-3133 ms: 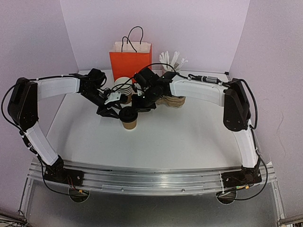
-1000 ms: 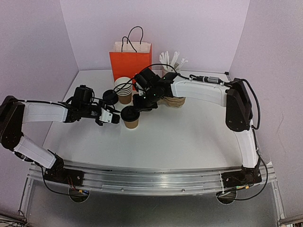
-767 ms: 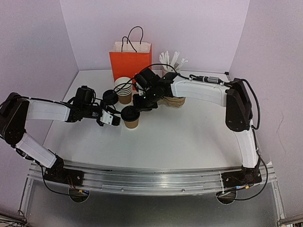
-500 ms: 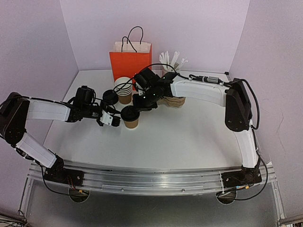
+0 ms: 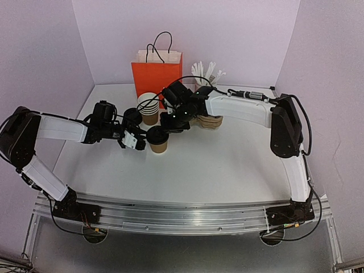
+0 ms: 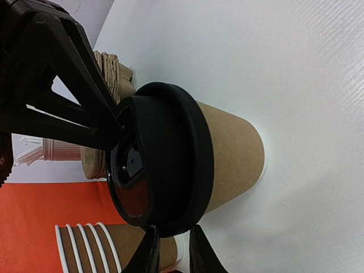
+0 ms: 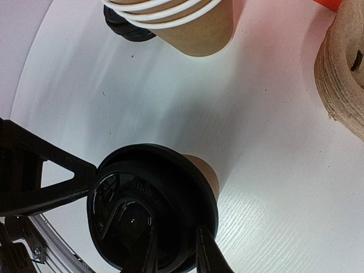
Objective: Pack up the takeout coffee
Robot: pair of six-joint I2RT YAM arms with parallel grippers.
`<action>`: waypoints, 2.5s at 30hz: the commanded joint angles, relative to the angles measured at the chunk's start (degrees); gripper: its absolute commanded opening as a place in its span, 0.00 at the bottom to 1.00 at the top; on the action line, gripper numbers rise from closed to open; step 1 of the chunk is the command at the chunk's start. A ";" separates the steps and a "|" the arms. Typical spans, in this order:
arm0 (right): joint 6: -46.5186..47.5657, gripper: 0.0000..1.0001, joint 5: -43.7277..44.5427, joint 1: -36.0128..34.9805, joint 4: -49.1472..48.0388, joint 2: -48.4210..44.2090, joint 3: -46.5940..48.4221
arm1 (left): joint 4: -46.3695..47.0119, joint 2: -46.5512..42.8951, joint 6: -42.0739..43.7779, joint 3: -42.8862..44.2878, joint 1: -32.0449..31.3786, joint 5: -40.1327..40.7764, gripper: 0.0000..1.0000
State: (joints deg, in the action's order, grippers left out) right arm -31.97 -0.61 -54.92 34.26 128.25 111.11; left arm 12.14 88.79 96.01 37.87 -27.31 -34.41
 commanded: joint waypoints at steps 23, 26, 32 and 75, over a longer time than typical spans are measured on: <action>-2.38 0.21 -2.76 -0.82 1.85 3.16 -1.89 | -0.38 11.45 9.87 -10.34 -4.07 4.12 0.12; -2.11 0.21 -2.45 -0.83 1.84 3.01 -2.11 | -1.21 10.80 11.51 -11.94 -4.14 2.62 0.12; -2.63 0.21 -2.81 -0.81 1.84 3.59 -2.71 | -1.42 10.53 9.85 -13.96 -4.51 3.06 0.12; 0.31 0.40 0.05 -0.54 3.29 -1.15 2.32 | -14.28 -12.58 -34.22 -1.27 -5.52 4.52 0.52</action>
State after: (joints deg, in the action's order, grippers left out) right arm -32.78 -0.21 -55.21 35.24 127.70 111.11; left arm 0.66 79.53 67.40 35.11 -33.53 -27.51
